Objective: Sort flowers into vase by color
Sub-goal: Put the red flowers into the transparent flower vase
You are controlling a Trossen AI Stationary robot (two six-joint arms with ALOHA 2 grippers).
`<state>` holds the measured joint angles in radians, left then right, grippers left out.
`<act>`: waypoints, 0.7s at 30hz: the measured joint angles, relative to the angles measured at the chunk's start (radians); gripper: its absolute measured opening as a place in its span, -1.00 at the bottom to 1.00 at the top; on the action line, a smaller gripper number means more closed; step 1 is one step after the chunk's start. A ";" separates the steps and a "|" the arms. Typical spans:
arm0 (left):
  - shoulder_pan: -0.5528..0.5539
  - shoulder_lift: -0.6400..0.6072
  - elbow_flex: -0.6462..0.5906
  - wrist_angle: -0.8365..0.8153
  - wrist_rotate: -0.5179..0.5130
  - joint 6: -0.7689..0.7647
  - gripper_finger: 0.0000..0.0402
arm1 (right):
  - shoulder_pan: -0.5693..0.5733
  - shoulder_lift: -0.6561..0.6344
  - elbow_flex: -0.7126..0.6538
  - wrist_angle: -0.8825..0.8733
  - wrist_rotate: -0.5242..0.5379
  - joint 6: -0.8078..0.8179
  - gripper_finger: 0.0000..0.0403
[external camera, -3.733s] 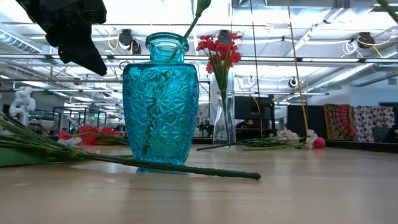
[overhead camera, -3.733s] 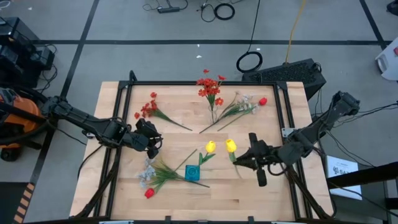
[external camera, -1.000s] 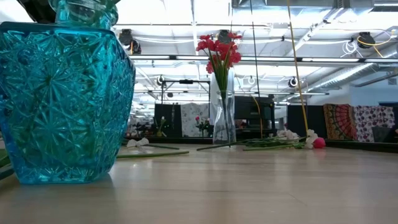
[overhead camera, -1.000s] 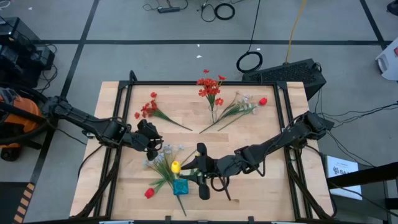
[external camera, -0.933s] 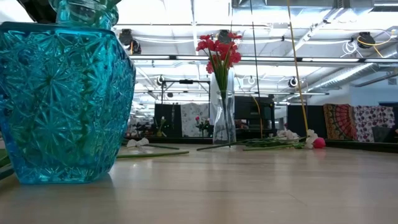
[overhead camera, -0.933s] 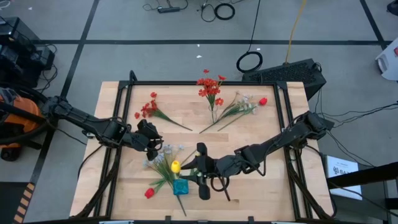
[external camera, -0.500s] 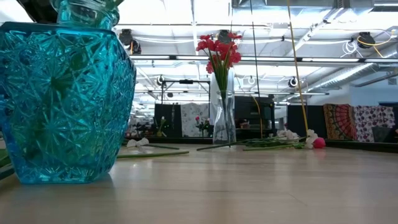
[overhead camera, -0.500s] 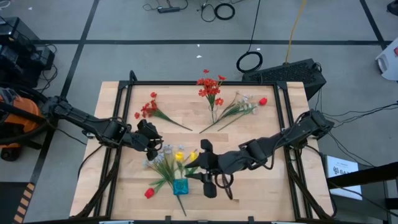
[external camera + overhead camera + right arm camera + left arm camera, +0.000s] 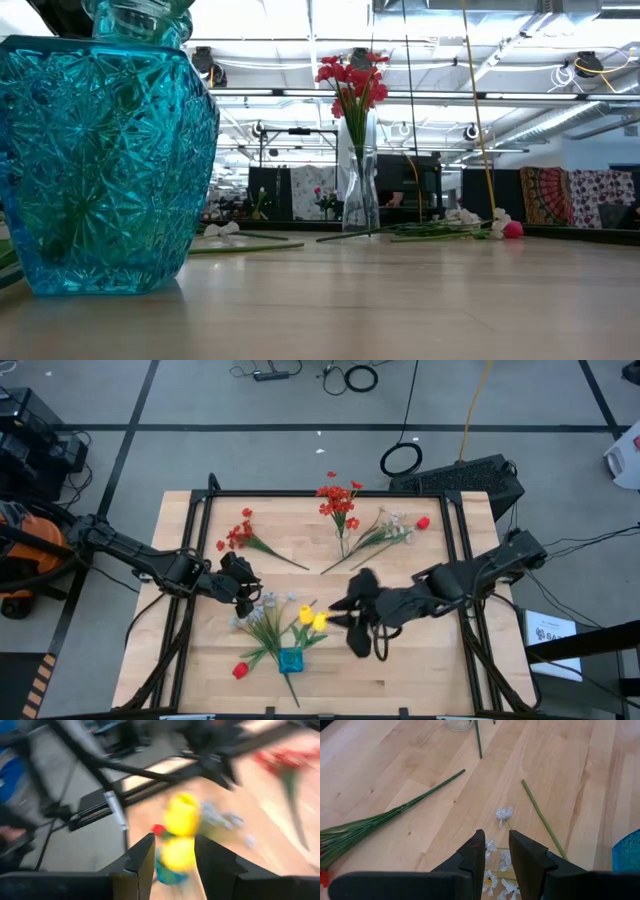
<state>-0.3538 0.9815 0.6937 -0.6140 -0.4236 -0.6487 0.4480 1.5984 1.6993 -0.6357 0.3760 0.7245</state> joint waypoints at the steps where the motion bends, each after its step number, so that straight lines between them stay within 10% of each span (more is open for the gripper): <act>1: 0.000 0.000 0.000 0.000 0.000 0.000 -0.54 | 0.001 -0.014 0.000 -0.048 0.029 0.060 -0.36; 14: 0.000 0.000 0.000 0.002 0.054 -0.062 -0.54 | -0.002 0.025 -0.001 -0.754 0.104 0.977 -0.60; 21: 0.000 0.000 0.000 0.000 0.079 -0.099 -0.54 | -0.046 0.079 -0.088 -0.762 -0.039 1.057 -0.63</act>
<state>-0.3538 0.9816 0.6933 -0.6139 -0.3445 -0.7475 0.4022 1.6775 1.6110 -1.3977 0.3369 1.7813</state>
